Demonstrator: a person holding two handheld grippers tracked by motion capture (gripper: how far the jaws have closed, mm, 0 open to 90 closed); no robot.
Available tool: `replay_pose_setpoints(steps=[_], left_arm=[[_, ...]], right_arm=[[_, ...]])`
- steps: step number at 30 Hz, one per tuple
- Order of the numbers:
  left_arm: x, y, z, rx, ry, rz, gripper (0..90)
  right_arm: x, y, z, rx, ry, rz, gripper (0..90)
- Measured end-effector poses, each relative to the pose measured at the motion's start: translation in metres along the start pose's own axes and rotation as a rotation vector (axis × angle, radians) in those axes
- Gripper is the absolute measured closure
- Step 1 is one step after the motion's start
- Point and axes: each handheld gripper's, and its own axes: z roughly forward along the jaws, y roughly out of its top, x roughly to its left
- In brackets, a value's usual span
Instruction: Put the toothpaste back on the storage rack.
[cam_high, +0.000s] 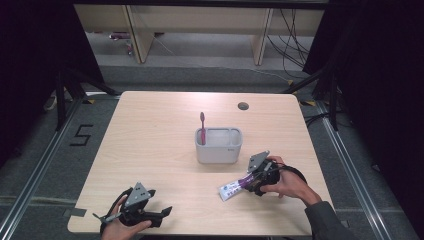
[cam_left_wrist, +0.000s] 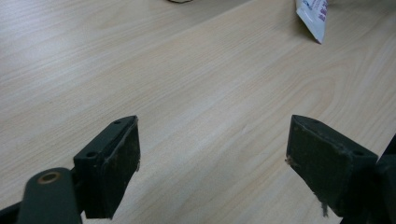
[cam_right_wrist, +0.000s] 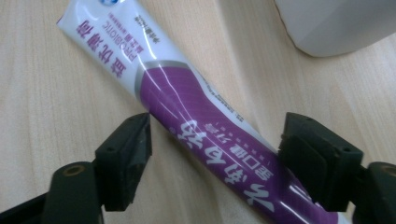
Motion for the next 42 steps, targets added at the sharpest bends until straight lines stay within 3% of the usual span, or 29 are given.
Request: replay_pose_setpoints(steps=[8, 10, 13, 14, 15, 16, 17, 20, 22, 23, 24, 25, 26, 29, 30, 32, 34, 35, 36, 39, 42], left_arm=[[0.0, 0.0, 0.0, 0.0, 0.0, 0.0, 17.2], [0.0, 0.0, 0.0, 0.003, 0.002, 0.0, 17.2], [0.0, 0.0, 0.0, -0.001, 0.0, 0.0, 17.2], [0.0, 0.0, 0.0, -0.003, 0.0, 0.0, 17.2], [0.0, 0.0, 0.0, 0.0, 0.001, 0.001, 17.2], [0.0, 0.0, 0.0, 0.0, 0.001, 0.0, 17.2], [0.0, 0.0, -0.001, -0.001, 0.001, 0.001, 17.2], [-0.001, 0.0, 0.0, -0.008, 0.006, -0.006, 17.2], [0.0, 0.0, 0.0, -0.008, 0.0, -0.005, 17.2], [0.0, 0.0, -0.001, -0.006, 0.007, -0.003, 17.2], [0.0, 0.0, -0.001, -0.006, 0.007, -0.003, 17.3], [-0.001, 0.0, 0.0, -0.012, 0.005, -0.007, 17.3], [-0.001, 0.0, -0.001, -0.009, 0.008, -0.005, 17.4], [-0.001, 0.0, -0.001, -0.01, 0.008, -0.006, 17.3], [0.001, 0.0, -0.001, 0.004, 0.011, 0.008, 17.3], [-0.001, 0.0, 0.0, -0.012, 0.009, -0.007, 17.3], [0.0, 0.0, -0.001, 0.004, 0.009, 0.005, 17.3], [-0.002, 0.0, 0.0, -0.016, 0.0, -0.015, 17.3], [-0.002, 0.0, 0.0, -0.016, 0.0, -0.015, 17.3], [-0.002, 0.0, 0.0, -0.007, 0.003, -0.013, 17.4], [-0.002, 0.0, 0.0, -0.005, 0.003, -0.014, 17.4]], right_arm=[[0.001, 0.002, 0.0, 0.045, 0.002, -0.027, 38.5], [0.003, 0.002, -0.001, 0.062, 0.001, -0.001, 39.4], [0.003, 0.007, 0.0, 0.088, 0.005, -0.05, 44.7], [0.004, 0.008, 0.0, 0.106, 0.011, -0.032, 46.4], [0.003, 0.009, 0.0, 0.11, 0.014, -0.056, 47.8], [0.005, 0.01, 0.0, 0.12, 0.012, -0.036, 49.2], [0.005, 0.012, 0.001, 0.127, 0.016, -0.059, 50.6], [0.007, 0.014, 0.002, 0.146, 0.011, -0.055, 53.7], [0.009, 0.016, 0.002, 0.16, -0.01, -0.075, 55.9], [0.008, 0.017, 0.003, 0.156, -0.006, -0.112, 56.9], [0.008, 0.017, 0.003, 0.156, -0.006, -0.112, 56.9], [0.011, 0.018, 0.003, 0.185, -0.014, -0.079, 58.3], [0.01, 0.02, 0.003, 0.184, -0.008, -0.107, 58.8], [0.013, 0.022, 0.002, 0.211, -0.012, -0.076, 59.8], [0.01, 0.023, 0.003, 0.218, -0.014, -0.122, 60.2], [0.013, 0.025, 0.002, 0.243, -0.012, -0.074, 61.0], [0.008, 0.028, 0.003, 0.253, -0.009, -0.135, 62.1], [0.011, 0.028, 0.002, 0.274, -0.02, -0.094, 63.0], [0.011, 0.028, 0.002, 0.274, -0.02, -0.094, 63.0], [0.007, 0.031, 0.004, 0.259, -0.013, -0.137, 67.1], [0.007, 0.032, 0.003, 0.291, -0.024, -0.092, 69.9]])
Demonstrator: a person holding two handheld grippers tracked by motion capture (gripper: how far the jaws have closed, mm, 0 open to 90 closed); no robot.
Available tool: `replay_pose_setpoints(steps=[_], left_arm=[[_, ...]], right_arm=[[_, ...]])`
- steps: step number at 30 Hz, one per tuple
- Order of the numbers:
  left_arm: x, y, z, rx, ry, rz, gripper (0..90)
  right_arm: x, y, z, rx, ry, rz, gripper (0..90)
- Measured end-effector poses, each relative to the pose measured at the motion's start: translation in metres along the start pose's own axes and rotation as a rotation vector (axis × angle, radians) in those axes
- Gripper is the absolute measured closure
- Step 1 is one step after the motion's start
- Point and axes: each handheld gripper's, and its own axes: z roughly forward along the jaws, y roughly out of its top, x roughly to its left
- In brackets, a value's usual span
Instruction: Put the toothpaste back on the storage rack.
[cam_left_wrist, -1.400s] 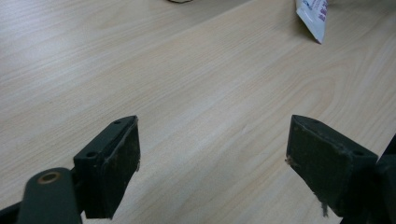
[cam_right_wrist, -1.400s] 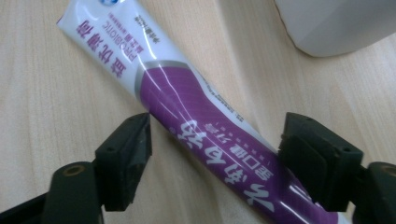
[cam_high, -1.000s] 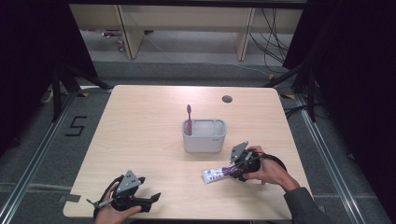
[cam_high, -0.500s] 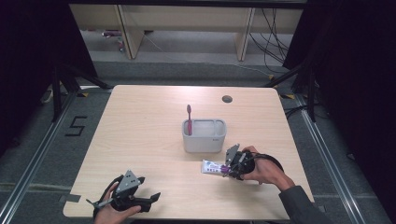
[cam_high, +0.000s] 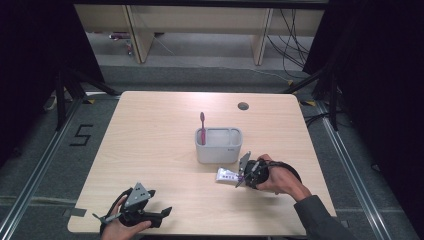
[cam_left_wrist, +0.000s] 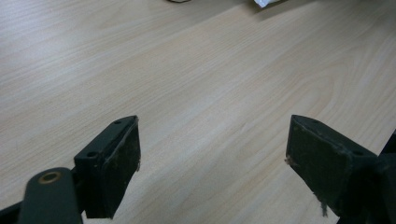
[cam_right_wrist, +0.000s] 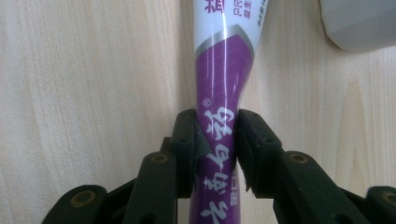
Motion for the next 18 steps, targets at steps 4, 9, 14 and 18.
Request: replay_pose_setpoints(steps=[4, 9, 14, 18], left_arm=[[0.0, 0.0, 0.0, -0.004, -0.002, -0.002, 17.4], [0.0, 0.0, 0.0, -0.002, 0.0, 0.003, 17.4], [0.0, -0.001, 0.001, -0.014, -0.007, 0.0, 17.4], [0.0, 0.0, 0.0, 0.001, -0.01, 0.014, 17.4]], right_arm=[[-0.001, 0.002, 0.0, 0.021, -0.005, 0.024, 71.9], [-0.004, 0.007, 0.002, 0.043, -0.001, -0.01, 72.5], [-0.006, 0.008, 0.004, 0.053, 0.009, -0.003, 72.7], [-0.003, 0.012, 0.003, 0.089, 0.002, 0.039, 72.9]])
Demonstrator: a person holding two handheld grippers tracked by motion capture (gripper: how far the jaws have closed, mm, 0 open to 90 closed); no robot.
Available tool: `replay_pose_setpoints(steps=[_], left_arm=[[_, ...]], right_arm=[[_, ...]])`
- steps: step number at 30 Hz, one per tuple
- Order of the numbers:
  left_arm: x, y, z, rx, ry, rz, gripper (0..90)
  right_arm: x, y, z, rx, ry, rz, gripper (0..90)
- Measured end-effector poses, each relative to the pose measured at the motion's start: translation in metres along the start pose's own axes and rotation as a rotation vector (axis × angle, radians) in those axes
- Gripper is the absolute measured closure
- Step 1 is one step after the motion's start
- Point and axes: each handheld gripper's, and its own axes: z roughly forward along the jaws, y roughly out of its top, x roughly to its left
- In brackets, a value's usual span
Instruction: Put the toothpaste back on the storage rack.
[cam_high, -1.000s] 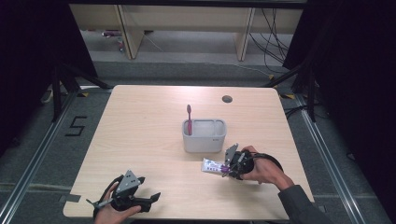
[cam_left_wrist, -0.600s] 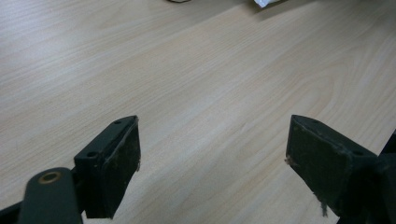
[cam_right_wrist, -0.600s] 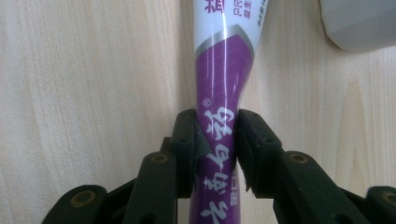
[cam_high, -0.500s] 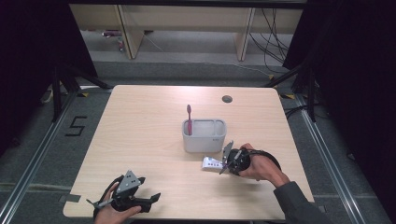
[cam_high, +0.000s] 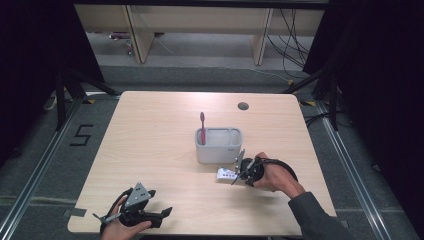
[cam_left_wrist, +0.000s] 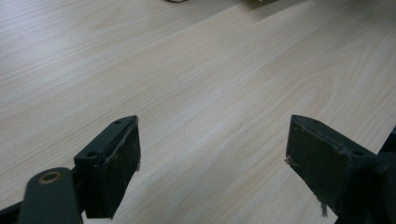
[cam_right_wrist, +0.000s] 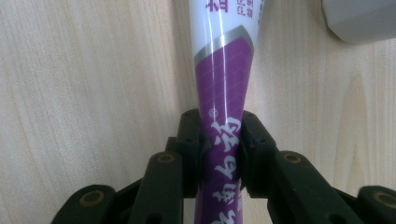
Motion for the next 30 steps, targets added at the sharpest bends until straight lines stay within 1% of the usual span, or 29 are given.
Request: replay_pose_setpoints(steps=[1, 2, 3, 4, 5, 7, 9, 10, 11, 12, 13, 16, 17, 18, 19, 20, 21, 22, 23, 24, 25, 27, 28, 29, 30], left_arm=[[0.0, 0.0, 0.0, 0.0, 0.0, 0.0, 17.4], [0.0, 0.0, 0.0, 0.001, -0.001, 0.003, 17.4], [0.0, 0.0, 0.0, 0.002, -0.001, 0.003, 17.4], [0.0, 0.0, 0.0, 0.002, -0.001, 0.003, 17.4], [0.0, 0.0, 0.0, 0.003, -0.001, 0.004, 17.4], [0.0, 0.0, 0.0, 0.0, 0.0, 0.0, 17.4], [0.0, 0.0, 0.0, -0.001, 0.001, -0.001, 17.4], [0.001, 0.0, -0.001, 0.016, 0.0, 0.019, 17.4], [0.001, 0.0, -0.001, 0.014, 0.003, 0.015, 17.4], [0.001, 0.0, -0.001, 0.015, 0.004, 0.017, 17.4], [0.0, 0.0, -0.001, 0.01, 0.008, 0.014, 17.4], [0.0, 0.0, -0.001, 0.011, 0.007, 0.013, 17.4], [0.001, 0.0, -0.001, 0.012, 0.002, 0.013, 17.4], [0.0, 0.0, 0.0, -0.001, 0.004, -0.001, 17.4], [0.0, 0.0, -0.001, -0.001, 0.005, -0.001, 17.4], [0.0, 0.0, -0.001, -0.001, 0.004, -0.002, 17.4], [0.0, 0.0, -0.001, 0.007, 0.005, -0.002, 17.5], [0.0, 0.0, -0.001, 0.006, 0.005, -0.001, 17.5], [0.0, 0.0, -0.001, 0.006, 0.005, -0.001, 17.5], [0.0, 0.0, -0.001, 0.006, 0.004, -0.001, 17.5], [0.0, 0.0, -0.001, 0.006, 0.004, -0.002, 17.5], [0.0, 0.0, 0.0, 0.004, 0.005, -0.004, 17.6], [0.0, 0.001, -0.001, 0.011, 0.005, 0.004, 17.6], [0.0, 0.0, 0.0, 0.003, 0.005, -0.003, 17.6], [0.0, 0.0, 0.0, 0.004, 0.005, -0.003, 17.6]], right_arm=[[0.0, 0.0, 0.0, 0.0, 0.0, 0.0, 72.9], [-0.001, 0.0, 0.001, -0.01, 0.01, -0.014, 72.9], [-0.003, 0.002, 0.002, -0.011, 0.004, -0.043, 73.1], [0.0, 0.003, 0.001, -0.006, 0.016, -0.004, 73.2], [0.002, 0.004, 0.0, 0.021, 0.008, 0.022, 73.4], [-0.001, 0.005, 0.001, 0.019, 0.015, -0.016, 73.6], [0.0, 0.005, 0.001, 0.022, 0.008, -0.007, 73.6], [-0.001, 0.006, 0.001, 0.011, -0.001, -0.026, 73.7], [-0.002, 0.005, 0.002, 0.011, -0.005, -0.034, 73.8], [0.0, 0.005, 0.001, 0.025, 0.003, -0.009, 73.9], [-0.001, 0.006, 0.001, 0.034, -0.001, -0.013, 74.1], [0.0, 0.006, 0.001, 0.035, -0.006, -0.016, 74.3], [0.001, 0.006, 0.001, 0.031, -0.006, -0.001, 74.5], [0.001, 0.006, 0.0, 0.026, 0.001, 0.001, 74.8], [0.002, 0.005, 0.0, 0.03, 0.0, 0.022, 74.9], [0.001, 0.003, 0.001, 0.014, -0.002, 0.003, 74.9], [0.002, 0.003, -0.001, 0.019, 0.003, 0.014, 75.0], [0.001, 0.001, -0.001, 0.007, 0.003, -0.004, 75.1], [0.001, 0.001, -0.001, 0.007, 0.003, -0.004, 75.1], [0.003, -0.002, -0.007, -0.014, -0.018, 0.021, 75.2], [0.003, -0.003, -0.009, -0.027, -0.021, 0.019, 75.3], [0.003, -0.007, -0.017, -0.052, -0.034, 0.035, 75.3], [0.002, -0.008, -0.02, -0.074, -0.034, 0.009, 75.3], [0.002, -0.011, -0.023, -0.1, -0.038, 0.009, 75.3], [0.005, -0.013, -0.027, -0.112, -0.034, 0.046, 75.3]])
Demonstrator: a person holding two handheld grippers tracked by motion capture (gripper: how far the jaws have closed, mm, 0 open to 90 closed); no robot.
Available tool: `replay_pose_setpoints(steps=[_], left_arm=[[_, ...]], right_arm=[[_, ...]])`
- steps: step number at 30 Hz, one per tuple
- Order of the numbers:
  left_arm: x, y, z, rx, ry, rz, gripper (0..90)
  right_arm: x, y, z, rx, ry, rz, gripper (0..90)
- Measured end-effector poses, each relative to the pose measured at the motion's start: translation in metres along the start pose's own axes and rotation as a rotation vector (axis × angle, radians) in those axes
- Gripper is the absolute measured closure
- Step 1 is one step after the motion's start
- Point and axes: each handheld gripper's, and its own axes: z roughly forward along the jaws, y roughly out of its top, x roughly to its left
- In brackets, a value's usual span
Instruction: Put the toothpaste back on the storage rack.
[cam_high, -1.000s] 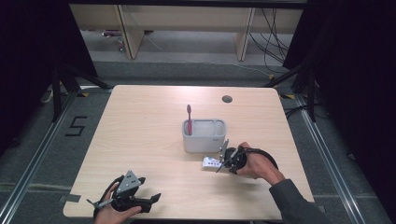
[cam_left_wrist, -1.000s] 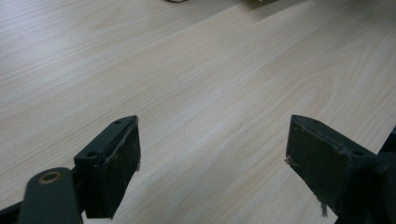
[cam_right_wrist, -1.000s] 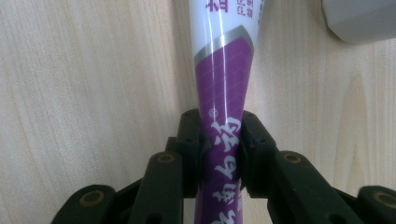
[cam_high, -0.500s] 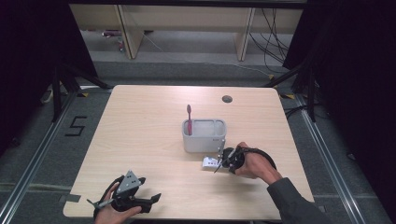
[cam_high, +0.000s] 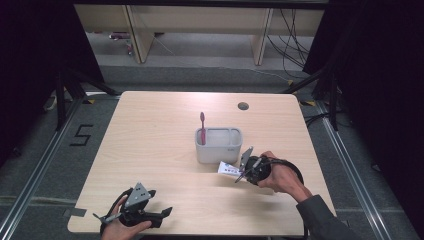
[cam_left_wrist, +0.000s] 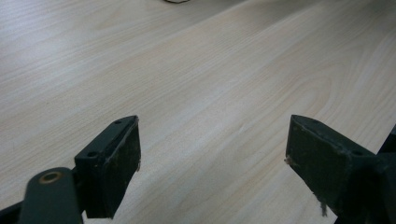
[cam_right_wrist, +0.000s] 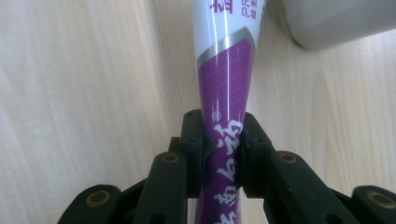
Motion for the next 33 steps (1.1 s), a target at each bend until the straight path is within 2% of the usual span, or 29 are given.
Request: replay_pose_setpoints(steps=[1, 3, 4, 5, 6, 7, 8, 9, 10, 11, 12, 13, 14, 18, 19, 20, 21, 22, 23, 26, 27, 28, 29, 30, 31, 32, 33], left_arm=[[0.0, 0.0, 0.001, -0.005, -0.005, 0.0, 17.6], [0.0, 0.0, 0.001, -0.004, -0.005, 0.003, 17.6], [0.0, 0.0, 0.001, 0.0, -0.003, 0.003, 17.6], [0.0, 0.0, 0.001, -0.003, -0.005, 0.003, 17.7], [0.0, 0.0, 0.001, -0.003, -0.006, 0.005, 17.8], [0.001, 0.0, 0.001, -0.005, -0.007, 0.005, 17.8], [0.001, 0.0, 0.001, -0.005, -0.007, 0.005, 17.8], [0.001, 0.0, 0.002, -0.008, -0.007, 0.004, 17.8], [0.001, -0.001, 0.002, -0.009, -0.007, 0.003, 17.8], [0.001, -0.001, 0.002, -0.009, -0.007, 0.003, 17.8], [0.001, 0.0, 0.001, -0.006, -0.006, 0.004, 17.8], [0.001, 0.0, 0.001, -0.006, -0.006, 0.004, 17.8], [0.002, 0.0, 0.0, 0.009, 0.006, 0.013, 17.8], [0.002, 0.0, 0.0, 0.008, 0.002, 0.014, 17.8], [0.0, 0.0, 0.001, -0.008, -0.002, -0.005, 17.8], [0.0, 0.0, 0.001, -0.008, -0.004, -0.005, 17.8], [0.002, 0.0, 0.0, 0.011, 0.006, 0.014, 17.8], [0.002, 0.0, 0.0, 0.011, 0.006, 0.014, 17.8], [0.0, 0.0, 0.001, -0.009, 0.0, -0.008, 17.8], [0.001, 0.0, 0.001, -0.006, -0.003, -0.007, 17.8], [0.001, 0.0, 0.001, -0.006, -0.003, -0.007, 17.8], [0.002, 0.0, 0.0, 0.007, 0.002, 0.012, 17.8], [0.002, 0.0, 0.0, 0.009, 0.004, 0.014, 17.8], [0.002, 0.0, 0.0, 0.012, 0.005, 0.018, 17.8], [0.002, 0.0, 0.0, 0.012, 0.005, 0.018, 17.8], [0.002, 0.0, 0.0, 0.006, -0.004, 0.008, 17.8], [0.002, 0.0, 0.0, 0.005, -0.002, 0.005, 17.8]], right_arm=[[0.0, -0.001, -0.003, -0.019, 0.003, -0.013, 75.3], [0.0, -0.002, -0.006, -0.041, 0.007, -0.004, 75.3], [0.001, -0.005, -0.011, -0.082, 0.043, 0.017, 75.3], [0.002, -0.006, -0.013, -0.11, 0.037, 0.021, 75.3], [0.0, -0.007, -0.013, -0.131, 0.043, -0.003, 75.3], [0.003, -0.008, -0.016, -0.139, 0.044, 0.035, 75.3], [0.003, -0.008, -0.018, -0.172, 0.03, 0.024, 75.3], [0.004, -0.009, -0.02, -0.191, 0.028, 0.043, 75.3], [0.004, -0.009, -0.021, -0.215, 0.034, 0.037, 75.3], [0.004, -0.009, -0.021, -0.215, 0.034, 0.037, 75.3], [0.005, -0.011, -0.025, -0.267, 0.036, 0.071, 75.3], [0.005, -0.011, -0.025, -0.267, 0.036, 0.071, 75.3], [0.004, -0.011, -0.028, -0.338, 0.036, 0.08, 75.3], [0.006, -0.012, -0.036, -0.43, 0.051, 0.115, 75.3], [0.006, -0.012, -0.036, -0.43, 0.051, 0.115, 75.3], [0.006, -0.012, -0.038, -0.458, 0.045, 0.119, 75.3], [0.006, -0.011, -0.041, -0.496, 0.048, 0.137, 75.3], [0.007, -0.012, -0.043, -0.504, 0.047, 0.157, 75.3], [0.007, -0.011, -0.044, -0.514, 0.058, 0.171, 75.3], [0.002, -0.011, -0.047, -0.568, 0.061, 0.165, 75.3], [0.002, -0.012, -0.049, -0.578, 0.056, 0.182, 75.3], [0.001, -0.011, -0.05, -0.594, 0.066, 0.183, 75.3], [0.0, -0.011, -0.051, -0.61, 0.066, 0.178, 75.3], [0.001, -0.01, -0.051, -0.63, 0.057, 0.196, 75.3], [0.001, -0.01, -0.051, -0.63, 0.057, 0.196, 75.3], [-0.002, -0.01, -0.052, -0.663, 0.079, 0.206, 75.3], [-0.003, -0.01, -0.053, -0.677, 0.073, 0.215, 75.3]])
